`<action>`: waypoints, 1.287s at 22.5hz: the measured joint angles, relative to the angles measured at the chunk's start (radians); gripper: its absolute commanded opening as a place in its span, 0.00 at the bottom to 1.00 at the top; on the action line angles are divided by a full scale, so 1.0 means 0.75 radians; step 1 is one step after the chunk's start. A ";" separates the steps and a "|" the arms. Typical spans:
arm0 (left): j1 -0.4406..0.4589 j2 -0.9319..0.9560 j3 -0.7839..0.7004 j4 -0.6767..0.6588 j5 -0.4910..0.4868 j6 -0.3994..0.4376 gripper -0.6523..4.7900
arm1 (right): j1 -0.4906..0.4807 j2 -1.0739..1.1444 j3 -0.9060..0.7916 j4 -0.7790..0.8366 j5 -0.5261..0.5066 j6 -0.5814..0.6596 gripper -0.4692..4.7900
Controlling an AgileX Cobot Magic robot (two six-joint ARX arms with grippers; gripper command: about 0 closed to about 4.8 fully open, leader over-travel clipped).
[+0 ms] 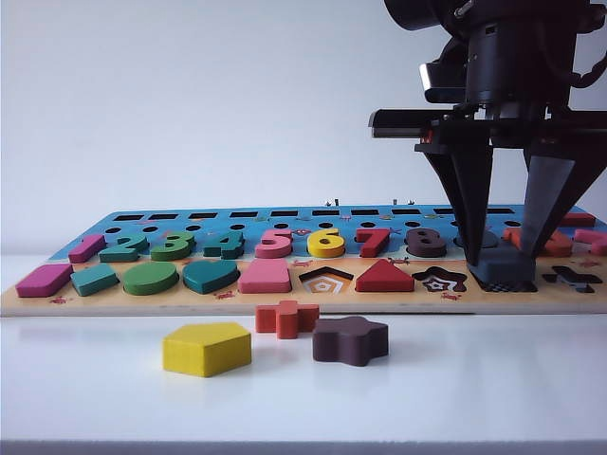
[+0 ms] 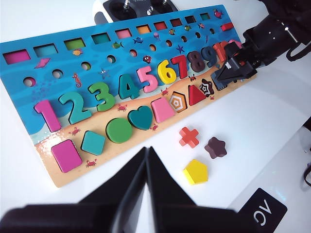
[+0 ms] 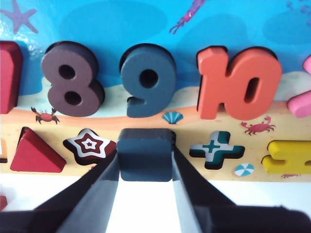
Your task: Insert the cube into the slot.
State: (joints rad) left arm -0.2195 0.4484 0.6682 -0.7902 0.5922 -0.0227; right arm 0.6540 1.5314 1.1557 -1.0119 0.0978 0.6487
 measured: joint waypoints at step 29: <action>0.000 0.000 0.000 0.000 0.000 0.000 0.13 | 0.001 0.036 -0.003 0.033 0.003 -0.014 0.61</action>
State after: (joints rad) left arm -0.2195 0.4484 0.6682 -0.7902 0.5922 -0.0227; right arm 0.6544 1.5585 1.1534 -0.9871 0.0998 0.6380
